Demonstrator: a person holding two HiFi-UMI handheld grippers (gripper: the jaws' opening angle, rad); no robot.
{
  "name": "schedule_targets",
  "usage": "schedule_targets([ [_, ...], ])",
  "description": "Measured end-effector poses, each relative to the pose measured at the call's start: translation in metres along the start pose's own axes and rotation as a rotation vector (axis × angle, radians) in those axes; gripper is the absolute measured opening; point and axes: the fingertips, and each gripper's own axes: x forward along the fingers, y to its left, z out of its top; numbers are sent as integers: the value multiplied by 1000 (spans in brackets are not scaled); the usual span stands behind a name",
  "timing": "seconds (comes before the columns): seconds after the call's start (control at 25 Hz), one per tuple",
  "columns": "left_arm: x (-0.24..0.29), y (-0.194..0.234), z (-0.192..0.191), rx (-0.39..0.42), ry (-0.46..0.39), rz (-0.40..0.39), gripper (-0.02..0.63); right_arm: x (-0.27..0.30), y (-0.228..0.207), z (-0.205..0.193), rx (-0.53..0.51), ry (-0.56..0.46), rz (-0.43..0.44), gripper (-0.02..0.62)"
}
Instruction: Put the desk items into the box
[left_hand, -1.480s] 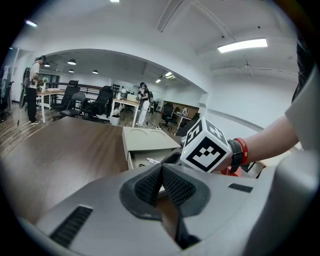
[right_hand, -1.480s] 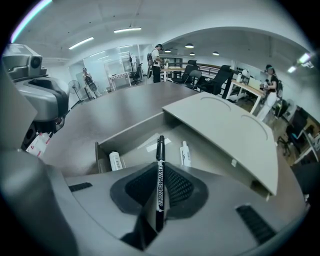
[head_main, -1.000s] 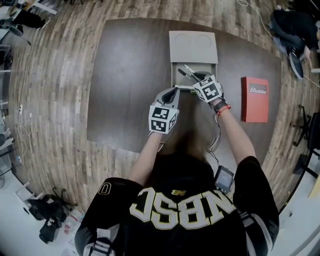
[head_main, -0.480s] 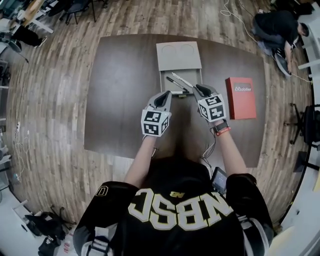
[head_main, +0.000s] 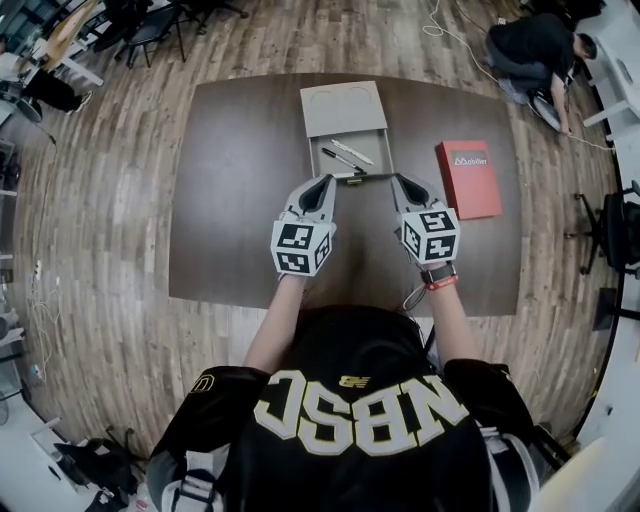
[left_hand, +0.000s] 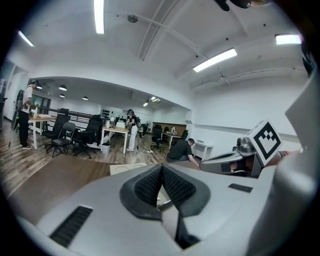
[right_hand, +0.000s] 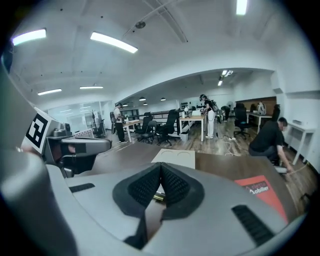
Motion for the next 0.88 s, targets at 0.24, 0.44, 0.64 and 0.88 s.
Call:
schedule_targets([
  [0.24,-20,-19,16,22,-37,-21,15,-32,5,-3,-6,-13,-1,9],
  [0.44,-32,-30,18,38,-41,-31,15,-51,9,-12,-50,24,32,9],
  [0.64,-35,-35,12,38,-27,-40,15,-66,5,-19,-66,56,44,9],
  [0.88,-36,-41,7,37,-15,-56,15,-77,2,-26,-88,88,50,9],
])
